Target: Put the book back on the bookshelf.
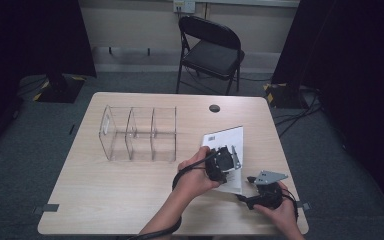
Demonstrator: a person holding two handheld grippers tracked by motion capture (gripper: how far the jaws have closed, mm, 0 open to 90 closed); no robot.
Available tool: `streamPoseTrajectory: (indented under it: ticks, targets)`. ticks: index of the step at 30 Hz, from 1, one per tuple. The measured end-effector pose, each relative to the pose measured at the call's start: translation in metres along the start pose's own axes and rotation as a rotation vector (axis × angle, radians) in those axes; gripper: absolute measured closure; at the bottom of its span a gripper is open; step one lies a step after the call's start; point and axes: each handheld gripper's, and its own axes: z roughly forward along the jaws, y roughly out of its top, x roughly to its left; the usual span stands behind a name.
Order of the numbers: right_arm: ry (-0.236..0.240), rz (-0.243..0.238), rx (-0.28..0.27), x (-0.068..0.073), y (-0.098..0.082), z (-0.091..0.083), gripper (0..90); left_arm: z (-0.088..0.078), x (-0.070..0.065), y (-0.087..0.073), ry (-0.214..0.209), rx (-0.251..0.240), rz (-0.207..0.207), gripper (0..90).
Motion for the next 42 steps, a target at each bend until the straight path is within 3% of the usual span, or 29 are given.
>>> streamPoseTrajectory:
  ticks: [9, 14, 20, 25, 28, 33, 42]
  targets:
    - [-0.016, -0.048, -0.021, 0.002, 0.002, 0.003, 19.4, -0.006, 0.002, 0.006, -0.010, 0.023, -0.004, 47.7]
    - [-0.011, -0.031, -0.016, 0.000, 0.003, 0.004, 19.2, -0.010, 0.004, 0.009, -0.016, 0.038, -0.018, 49.0]
    - [-0.037, -0.048, -0.025, -0.001, 0.006, 0.007, 19.2, -0.012, 0.006, 0.012, -0.029, 0.057, -0.019, 49.7]
    - [-0.030, -0.056, -0.029, -0.005, 0.009, 0.010, 19.5, -0.013, 0.004, 0.012, -0.021, 0.053, -0.031, 50.1]
    - [-0.031, -0.057, -0.059, -0.008, 0.009, 0.009, 21.1, -0.014, 0.002, 0.014, -0.018, 0.049, -0.035, 50.6]
    - [-0.057, -0.127, -0.065, -0.007, 0.017, 0.004, 21.2, -0.020, 0.003, 0.017, -0.014, 0.052, -0.036, 52.1]
    - [-0.110, -0.340, -0.064, 0.001, 0.036, -0.006, 22.5, -0.021, 0.003, 0.024, -0.016, 0.059, -0.036, 52.6]
